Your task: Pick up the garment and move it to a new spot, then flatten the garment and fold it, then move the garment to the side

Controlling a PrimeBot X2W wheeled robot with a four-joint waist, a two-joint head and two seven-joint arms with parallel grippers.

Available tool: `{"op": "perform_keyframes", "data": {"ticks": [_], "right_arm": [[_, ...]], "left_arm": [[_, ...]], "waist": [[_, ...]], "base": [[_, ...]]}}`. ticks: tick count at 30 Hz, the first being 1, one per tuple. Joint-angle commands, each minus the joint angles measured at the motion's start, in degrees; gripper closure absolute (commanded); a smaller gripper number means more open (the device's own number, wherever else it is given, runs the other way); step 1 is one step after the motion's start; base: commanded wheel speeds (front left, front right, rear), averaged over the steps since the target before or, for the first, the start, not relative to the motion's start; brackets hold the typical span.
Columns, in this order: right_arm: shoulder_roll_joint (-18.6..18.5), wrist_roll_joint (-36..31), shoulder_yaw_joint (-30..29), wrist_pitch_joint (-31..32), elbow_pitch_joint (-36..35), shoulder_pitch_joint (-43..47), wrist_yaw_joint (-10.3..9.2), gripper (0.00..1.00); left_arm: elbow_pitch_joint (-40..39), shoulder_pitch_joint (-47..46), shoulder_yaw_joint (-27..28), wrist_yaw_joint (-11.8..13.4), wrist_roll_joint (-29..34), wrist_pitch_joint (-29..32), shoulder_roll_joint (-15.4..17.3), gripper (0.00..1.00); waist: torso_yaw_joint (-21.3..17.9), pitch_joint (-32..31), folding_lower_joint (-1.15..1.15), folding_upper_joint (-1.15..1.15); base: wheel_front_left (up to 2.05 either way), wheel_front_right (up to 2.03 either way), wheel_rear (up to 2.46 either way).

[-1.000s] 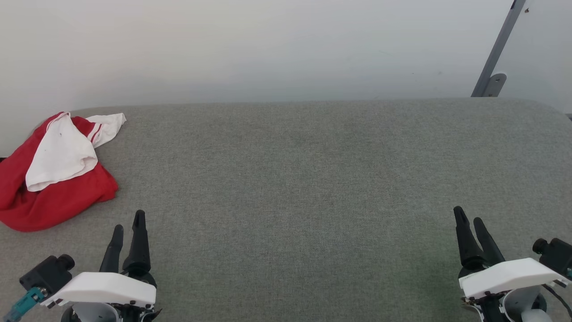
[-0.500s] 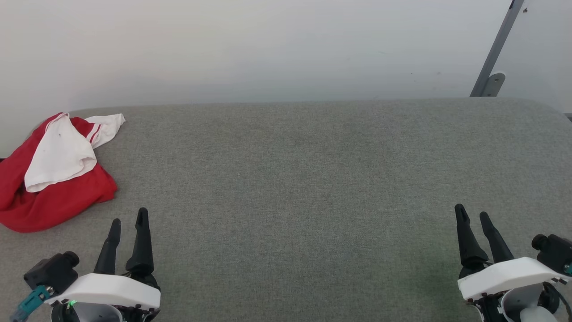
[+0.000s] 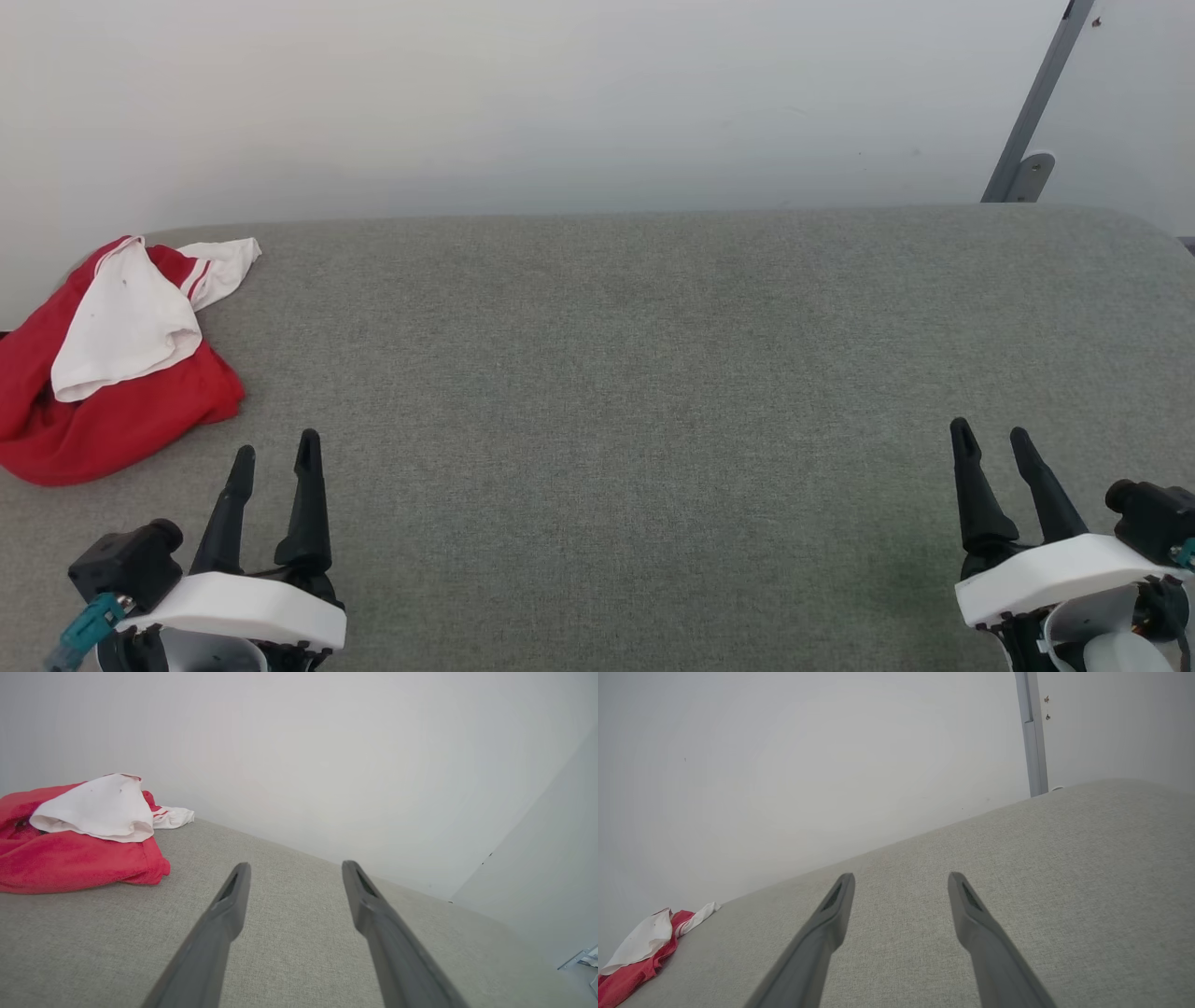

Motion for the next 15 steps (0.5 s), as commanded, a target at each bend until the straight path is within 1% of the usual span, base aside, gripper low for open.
{"op": "perform_keyframes", "data": {"ticks": [1,5,15], "right_arm": [[-0.3,-1.2,0.2,-0.7,-0.7,-1.0,0.09,0.00],[-0.5,-3.7,0.3,-1.3,-0.9,-0.9,0.10,0.00],[-1.1,-7.8,0.8,-2.6,-1.4,-1.0,0.10,0.00]], "left_arm": [[-0.5,-0.5,-0.1,-0.5,1.8,-0.6,0.3,0.00],[-0.6,-0.4,-0.4,-0.5,4.2,-1.2,0.6,0.00],[-0.5,-0.5,-1.1,-0.8,7.8,-2.5,1.3,0.00]], "waist": [[0.0,0.0,0.00,0.00],[0.0,-0.1,0.00,0.00],[0.0,-0.2,0.00,0.00]], "base": [[0.00,0.00,0.00],[0.00,0.00,0.00],[0.00,0.00,0.00]]}}
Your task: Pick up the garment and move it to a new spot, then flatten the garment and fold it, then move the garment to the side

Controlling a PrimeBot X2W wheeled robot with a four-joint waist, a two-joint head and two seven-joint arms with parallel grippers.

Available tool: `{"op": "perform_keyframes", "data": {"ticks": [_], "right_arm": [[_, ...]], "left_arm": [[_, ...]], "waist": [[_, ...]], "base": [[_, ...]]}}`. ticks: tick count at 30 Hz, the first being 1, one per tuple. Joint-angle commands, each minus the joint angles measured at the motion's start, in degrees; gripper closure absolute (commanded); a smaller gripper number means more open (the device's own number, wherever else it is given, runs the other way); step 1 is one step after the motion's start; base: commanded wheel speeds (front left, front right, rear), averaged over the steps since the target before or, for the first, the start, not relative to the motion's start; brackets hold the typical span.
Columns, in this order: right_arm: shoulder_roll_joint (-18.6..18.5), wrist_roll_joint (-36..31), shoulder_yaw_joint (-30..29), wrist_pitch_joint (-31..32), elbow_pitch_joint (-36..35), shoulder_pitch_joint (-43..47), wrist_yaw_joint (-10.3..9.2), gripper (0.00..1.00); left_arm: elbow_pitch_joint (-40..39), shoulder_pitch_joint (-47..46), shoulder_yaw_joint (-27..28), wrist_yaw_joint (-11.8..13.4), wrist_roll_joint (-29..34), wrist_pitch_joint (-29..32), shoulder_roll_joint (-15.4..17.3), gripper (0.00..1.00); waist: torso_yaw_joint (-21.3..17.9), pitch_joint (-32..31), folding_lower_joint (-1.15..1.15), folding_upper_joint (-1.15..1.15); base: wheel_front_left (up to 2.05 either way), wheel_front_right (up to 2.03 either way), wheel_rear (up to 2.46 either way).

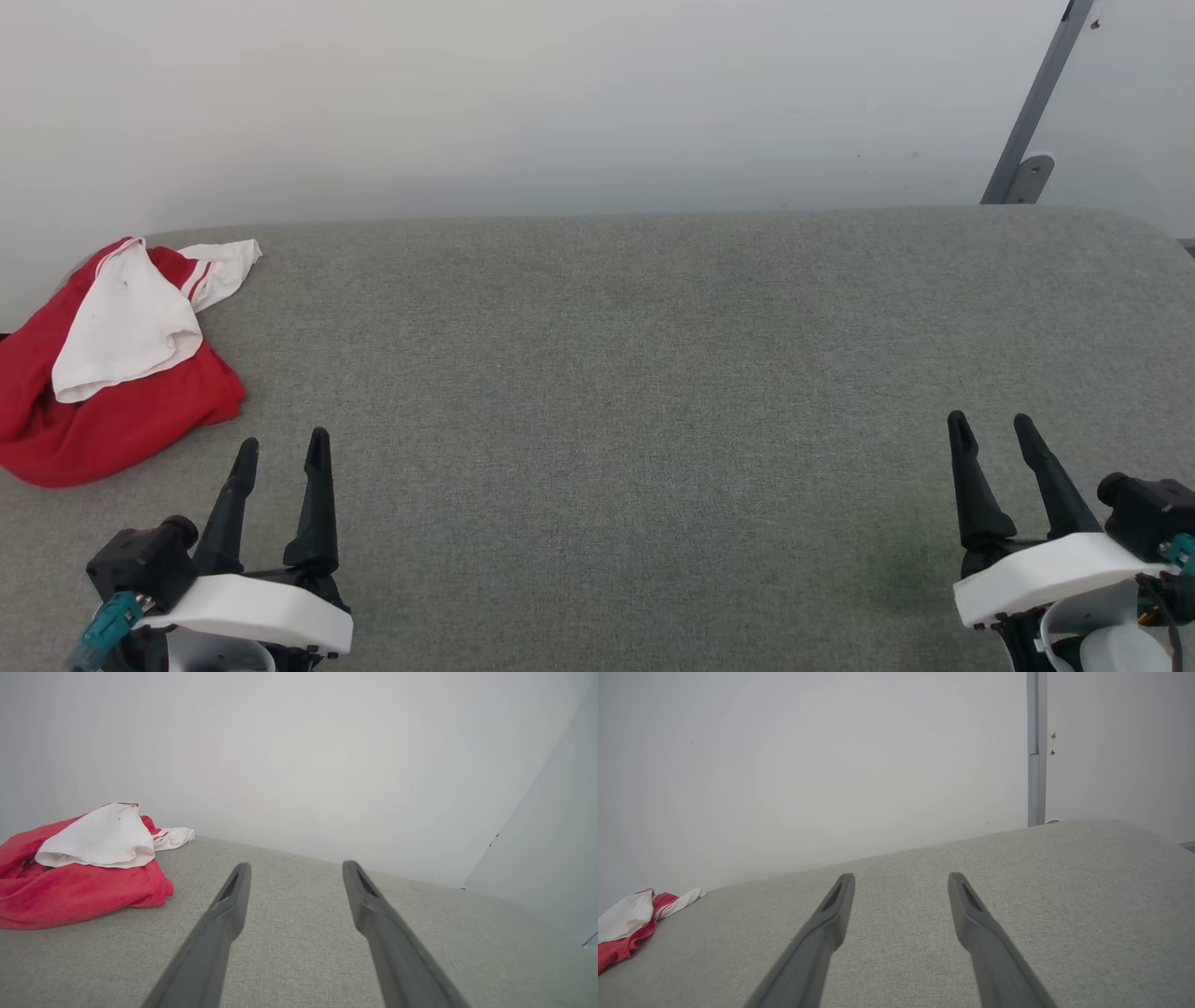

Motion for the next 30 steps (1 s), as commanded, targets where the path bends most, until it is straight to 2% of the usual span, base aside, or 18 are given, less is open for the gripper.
{"op": "perform_keyframes", "data": {"ticks": [1,16,30], "right_arm": [[-0.3,-1.0,0.3,-0.7,-0.5,-0.8,0.11,0.00],[-1.1,-7.2,0.7,-2.3,-1.3,-0.6,0.11,0.00],[-1.8,-12.3,0.6,-3.7,-2.0,0.1,0.08,0.00]], "left_arm": [[-0.4,-0.4,-0.2,-0.3,1.5,-0.5,0.6,0.00],[-0.3,0.1,-1.6,-0.3,5.9,-2.1,1.7,0.00],[0.3,0.6,-2.4,-0.4,7.3,-3.5,2.8,0.00]], "waist": [[0.0,0.0,0.00,0.00],[-0.2,-0.1,0.00,0.00],[-0.1,-0.5,0.00,0.00]], "base": [[0.00,0.00,0.00],[0.00,0.00,0.00],[0.00,0.00,0.00]]}}
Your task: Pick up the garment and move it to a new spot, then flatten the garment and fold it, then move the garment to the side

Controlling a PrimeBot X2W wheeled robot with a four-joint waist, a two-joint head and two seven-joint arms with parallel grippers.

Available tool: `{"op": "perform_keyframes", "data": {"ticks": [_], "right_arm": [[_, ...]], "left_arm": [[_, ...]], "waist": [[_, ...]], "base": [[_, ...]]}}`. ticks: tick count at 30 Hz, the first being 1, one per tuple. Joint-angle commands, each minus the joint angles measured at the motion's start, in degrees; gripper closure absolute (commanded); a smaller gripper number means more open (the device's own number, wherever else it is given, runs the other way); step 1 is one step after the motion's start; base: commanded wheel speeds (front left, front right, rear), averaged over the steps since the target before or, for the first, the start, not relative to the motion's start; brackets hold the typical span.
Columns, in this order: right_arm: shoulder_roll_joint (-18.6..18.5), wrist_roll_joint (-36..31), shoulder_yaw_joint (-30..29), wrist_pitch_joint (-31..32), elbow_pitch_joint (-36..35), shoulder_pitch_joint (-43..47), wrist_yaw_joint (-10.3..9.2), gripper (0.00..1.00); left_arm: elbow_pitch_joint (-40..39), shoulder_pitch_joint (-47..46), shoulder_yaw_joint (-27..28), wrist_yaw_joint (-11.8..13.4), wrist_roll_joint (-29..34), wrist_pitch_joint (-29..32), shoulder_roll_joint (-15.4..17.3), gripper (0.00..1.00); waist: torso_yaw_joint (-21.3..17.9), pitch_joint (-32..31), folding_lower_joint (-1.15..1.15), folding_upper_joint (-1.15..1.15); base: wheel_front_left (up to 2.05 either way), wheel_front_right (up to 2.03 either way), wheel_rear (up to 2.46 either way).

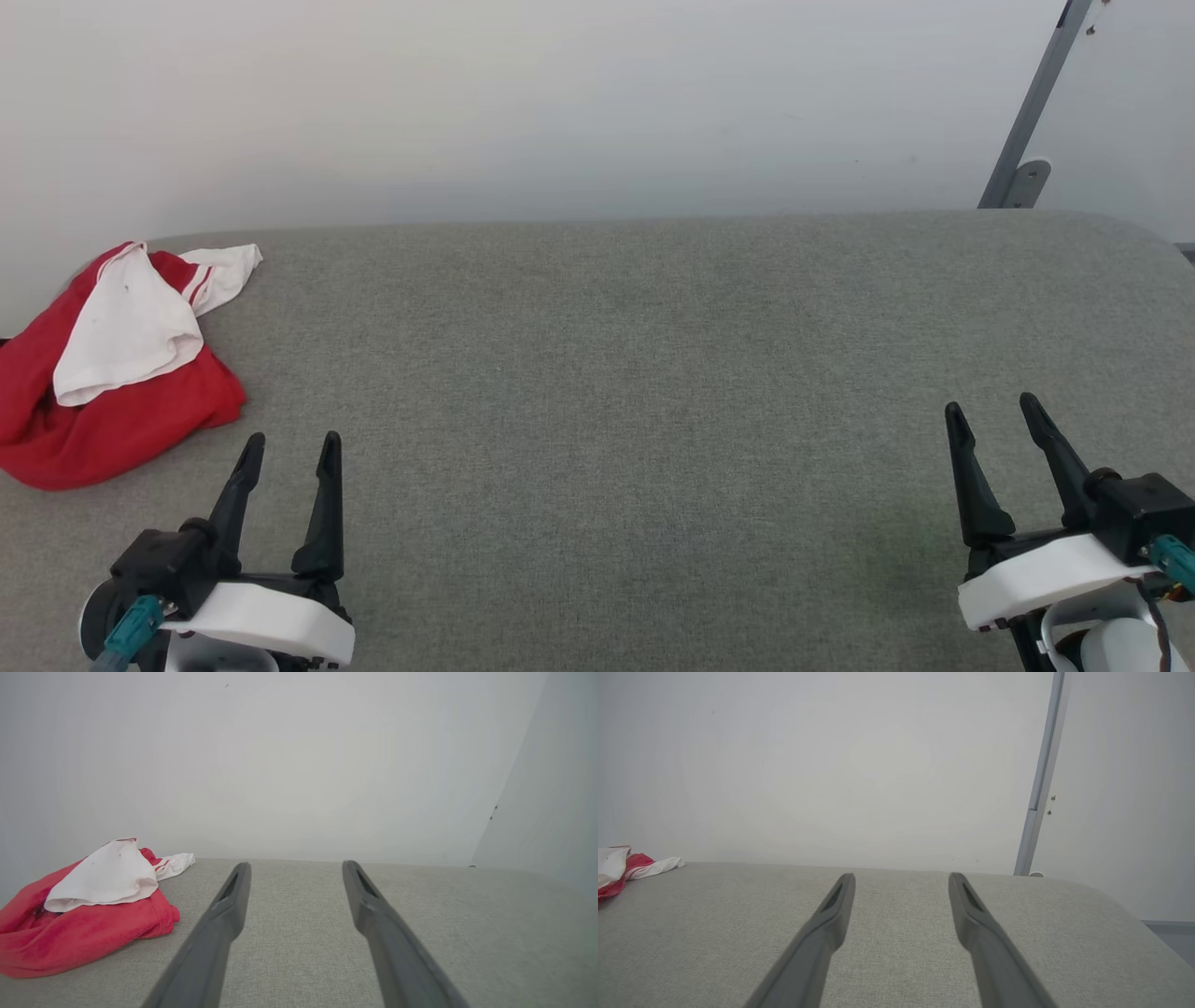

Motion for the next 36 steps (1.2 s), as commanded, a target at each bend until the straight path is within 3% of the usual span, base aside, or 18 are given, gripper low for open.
{"op": "perform_keyframes", "data": {"ticks": [1,20,36], "right_arm": [[-0.1,-0.5,-0.1,-0.3,-0.2,0.0,0.02,0.00],[-0.1,-0.7,-0.8,-0.3,-1.3,1.4,0.02,0.00],[0.1,1.6,6.0,-0.3,-0.7,0.7,0.02,0.00]], "left_arm": [[0.1,0.5,0.1,-0.2,0.2,-0.3,0.1,0.00],[2.2,0.1,0.8,-0.2,-2.9,-0.3,0.4,0.00],[4.5,0.7,4.1,-0.2,-3.7,-0.3,0.8,0.00]], "waist": [[0.0,0.1,0.00,0.00],[1.7,0.0,0.00,0.00],[14.2,-3.1,0.00,0.00]], "base": [[0.00,0.00,0.00],[0.00,0.00,0.00],[0.00,0.00,0.00]]}}
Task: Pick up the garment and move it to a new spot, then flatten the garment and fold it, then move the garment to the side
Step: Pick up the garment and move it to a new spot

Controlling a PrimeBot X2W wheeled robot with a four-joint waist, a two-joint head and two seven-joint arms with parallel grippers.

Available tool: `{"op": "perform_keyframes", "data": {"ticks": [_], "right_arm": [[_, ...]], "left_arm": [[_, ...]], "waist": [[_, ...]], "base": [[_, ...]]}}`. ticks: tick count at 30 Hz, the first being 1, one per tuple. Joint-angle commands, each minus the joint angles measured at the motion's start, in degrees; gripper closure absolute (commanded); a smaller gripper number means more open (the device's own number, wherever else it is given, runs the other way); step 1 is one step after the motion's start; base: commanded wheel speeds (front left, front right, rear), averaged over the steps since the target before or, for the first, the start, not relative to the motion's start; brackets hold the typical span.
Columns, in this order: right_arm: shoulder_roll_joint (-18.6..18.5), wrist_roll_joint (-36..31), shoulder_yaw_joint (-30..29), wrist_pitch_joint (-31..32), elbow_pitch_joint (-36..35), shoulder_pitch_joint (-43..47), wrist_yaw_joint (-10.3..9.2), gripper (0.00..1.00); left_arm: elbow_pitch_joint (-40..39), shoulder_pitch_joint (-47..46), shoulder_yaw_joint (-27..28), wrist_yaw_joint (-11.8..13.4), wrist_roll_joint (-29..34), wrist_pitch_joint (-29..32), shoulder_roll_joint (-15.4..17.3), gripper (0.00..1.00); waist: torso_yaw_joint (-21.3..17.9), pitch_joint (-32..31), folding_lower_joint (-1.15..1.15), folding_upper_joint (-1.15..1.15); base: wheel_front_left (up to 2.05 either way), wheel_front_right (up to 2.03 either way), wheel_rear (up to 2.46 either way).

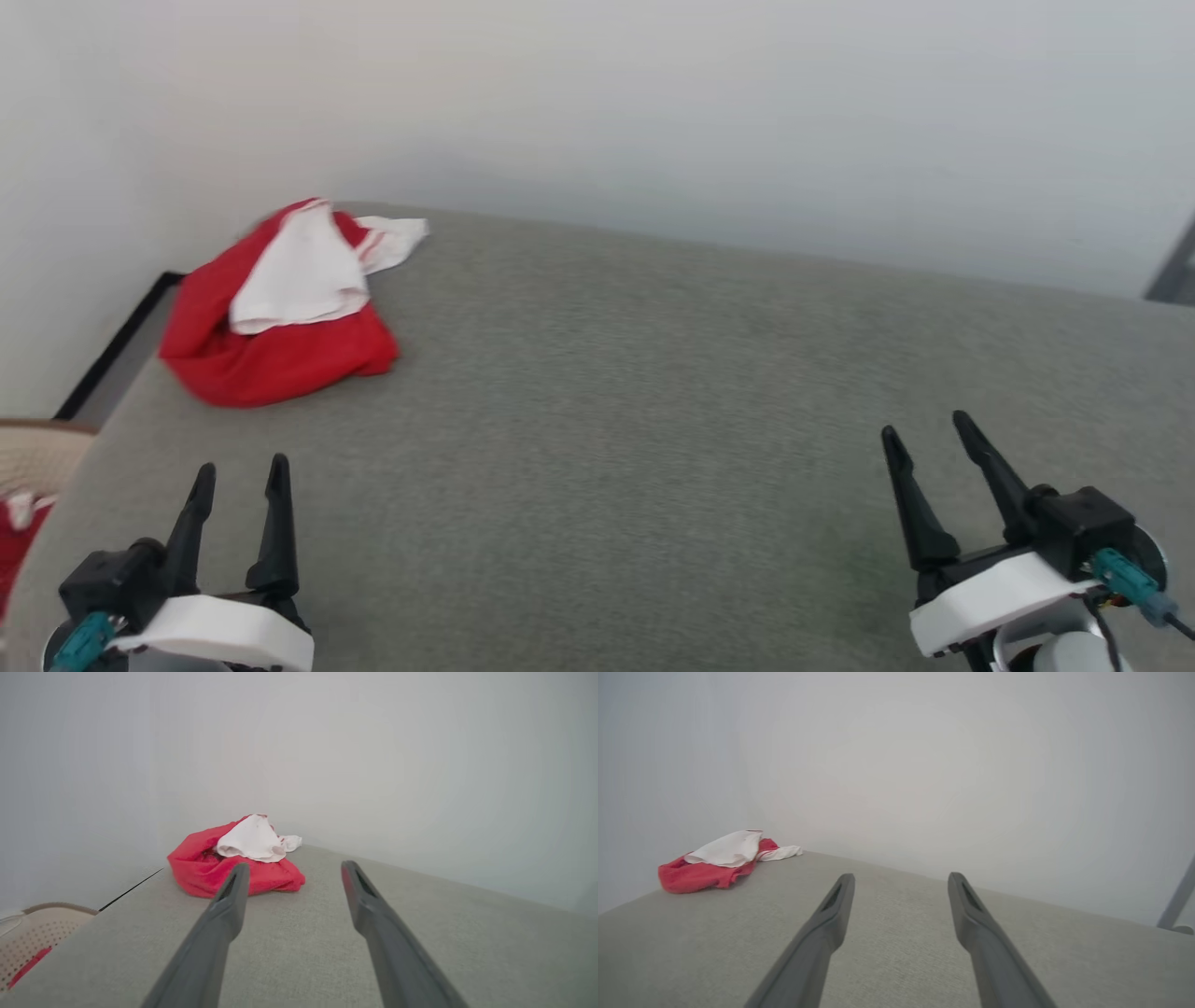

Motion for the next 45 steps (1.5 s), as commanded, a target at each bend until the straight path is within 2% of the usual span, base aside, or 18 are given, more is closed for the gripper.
{"op": "perform_keyframes", "data": {"ticks": [1,6,17,34,45], "right_arm": [[0.1,0.6,1.0,-0.3,0.2,-0.4,0.00,0.00],[0.3,1.3,3.0,-0.3,0.5,-0.9,0.00,0.00],[0.6,1.9,6.3,-0.3,0.2,-1.8,0.00,0.00],[-0.9,3.2,9.5,-0.3,1.5,-6.2,0.00,0.00],[-1.8,3.5,8.7,-0.3,1.7,-5.5,0.00,0.00]], "left_arm": [[0.3,0.6,0.9,-0.2,0.3,-0.3,-0.1,0.00],[1.2,0.6,2.4,-0.2,0.2,-0.3,-0.1,0.00],[1.8,1.4,6.5,-0.2,0.2,-0.3,-1.4,0.00],[-0.6,2.3,11.4,-0.2,1.1,-0.3,-4.5,0.00],[1.6,-1.1,10.0,-0.2,1.0,-0.3,-4.5,0.00]], "waist": [[3.7,-0.9,0.00,0.00],[8.2,-1.4,0.00,0.00],[15.2,-1.6,0.00,0.00],[17.4,1.1,0.00,0.00],[17.8,1.7,0.00,0.00]], "base": [[0.00,0.00,0.00],[0.00,0.00,0.00],[0.00,0.00,0.00],[0.00,0.00,0.00],[0.00,0.00,0.00]]}}
